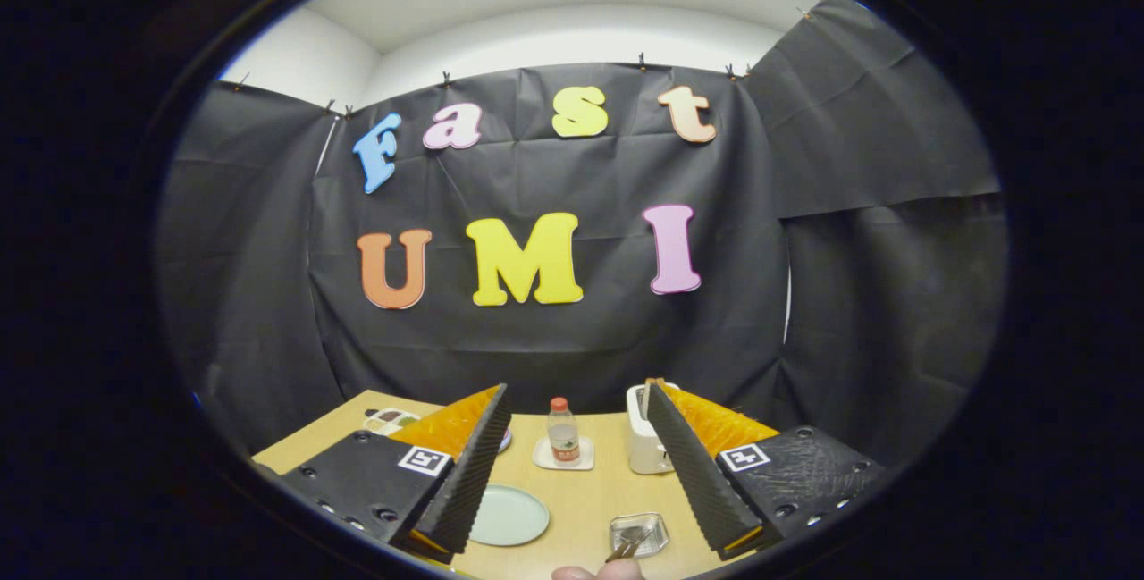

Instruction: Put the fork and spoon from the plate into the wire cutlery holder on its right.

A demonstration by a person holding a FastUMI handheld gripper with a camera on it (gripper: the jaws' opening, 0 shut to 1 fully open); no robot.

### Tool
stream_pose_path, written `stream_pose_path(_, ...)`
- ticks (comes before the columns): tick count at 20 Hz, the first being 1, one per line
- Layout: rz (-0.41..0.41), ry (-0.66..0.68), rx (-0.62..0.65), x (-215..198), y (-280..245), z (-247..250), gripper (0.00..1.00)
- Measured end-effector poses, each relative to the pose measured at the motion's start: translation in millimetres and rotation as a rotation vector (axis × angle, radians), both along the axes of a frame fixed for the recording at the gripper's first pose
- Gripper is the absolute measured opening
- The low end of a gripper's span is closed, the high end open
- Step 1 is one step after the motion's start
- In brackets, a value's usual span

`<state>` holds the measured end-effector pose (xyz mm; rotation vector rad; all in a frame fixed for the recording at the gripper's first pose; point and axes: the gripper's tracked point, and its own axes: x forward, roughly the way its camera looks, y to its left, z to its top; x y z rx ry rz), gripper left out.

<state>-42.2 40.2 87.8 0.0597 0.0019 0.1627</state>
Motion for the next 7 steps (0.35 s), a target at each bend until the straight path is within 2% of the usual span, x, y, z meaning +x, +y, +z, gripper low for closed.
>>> stream_pose_path(7,0.029,0.0,-0.002,-2,14,1,0.93)
